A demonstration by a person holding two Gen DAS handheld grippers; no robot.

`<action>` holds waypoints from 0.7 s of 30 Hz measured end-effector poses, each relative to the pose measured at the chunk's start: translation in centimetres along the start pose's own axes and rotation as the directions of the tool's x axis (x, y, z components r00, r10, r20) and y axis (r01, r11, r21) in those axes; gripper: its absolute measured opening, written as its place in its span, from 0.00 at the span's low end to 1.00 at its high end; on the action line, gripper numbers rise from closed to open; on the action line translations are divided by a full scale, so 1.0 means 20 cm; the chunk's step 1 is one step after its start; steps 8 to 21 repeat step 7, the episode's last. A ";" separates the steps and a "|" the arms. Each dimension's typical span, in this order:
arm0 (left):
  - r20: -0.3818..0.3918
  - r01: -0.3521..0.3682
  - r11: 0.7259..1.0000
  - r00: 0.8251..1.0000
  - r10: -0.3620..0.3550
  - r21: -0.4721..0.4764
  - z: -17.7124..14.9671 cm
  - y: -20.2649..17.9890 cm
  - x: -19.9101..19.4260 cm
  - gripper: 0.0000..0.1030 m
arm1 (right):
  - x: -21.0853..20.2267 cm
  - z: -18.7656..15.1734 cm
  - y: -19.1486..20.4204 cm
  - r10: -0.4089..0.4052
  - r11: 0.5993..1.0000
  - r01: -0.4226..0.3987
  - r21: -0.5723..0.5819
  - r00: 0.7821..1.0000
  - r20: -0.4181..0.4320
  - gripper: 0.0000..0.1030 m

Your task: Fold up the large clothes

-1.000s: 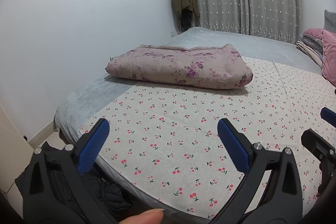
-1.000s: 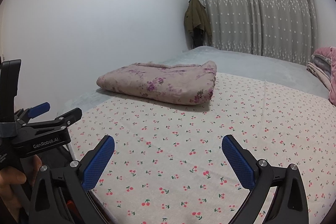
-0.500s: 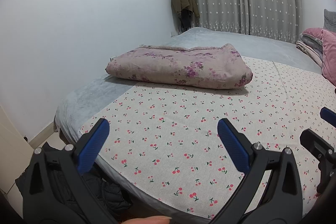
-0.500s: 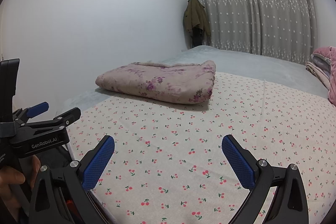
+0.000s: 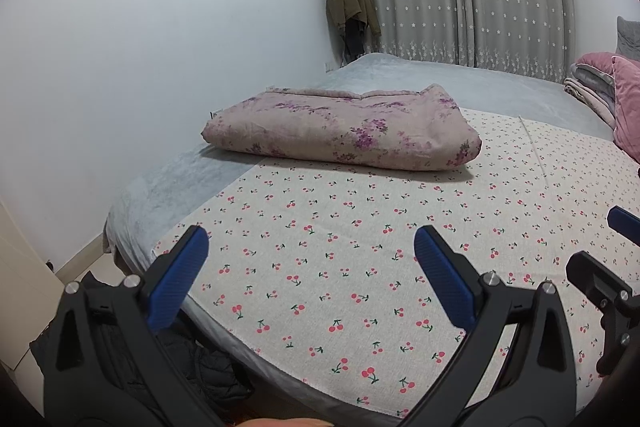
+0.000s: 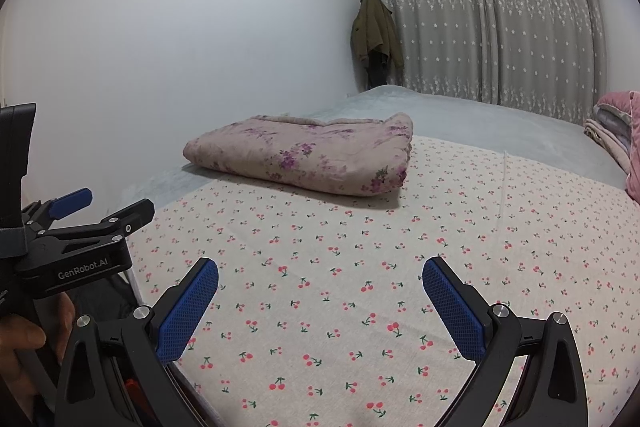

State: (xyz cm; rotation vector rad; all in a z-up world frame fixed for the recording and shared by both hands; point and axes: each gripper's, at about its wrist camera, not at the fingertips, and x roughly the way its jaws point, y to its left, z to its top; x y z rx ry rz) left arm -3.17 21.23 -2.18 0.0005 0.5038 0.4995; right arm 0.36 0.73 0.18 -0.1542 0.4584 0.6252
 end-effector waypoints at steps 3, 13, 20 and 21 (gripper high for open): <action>-0.004 0.000 1.000 1.000 0.000 -0.003 0.00 0.00 0.01 0.99 | 0.00 0.00 0.00 0.000 1.000 0.000 -0.001 1.000 -0.001 1.00; -0.009 -0.002 1.000 1.000 0.001 -0.008 0.00 0.01 0.01 0.99 | 0.00 0.00 0.00 0.000 1.000 0.000 -0.001 1.000 -0.002 1.00; -0.009 -0.002 1.000 1.000 0.001 -0.008 0.00 0.01 0.01 0.99 | 0.00 0.00 0.00 0.000 1.000 0.000 -0.001 1.000 -0.002 1.00; -0.009 -0.002 1.000 1.000 0.001 -0.008 0.00 0.01 0.01 0.99 | 0.00 0.00 0.00 0.000 1.000 0.000 -0.001 1.000 -0.002 1.00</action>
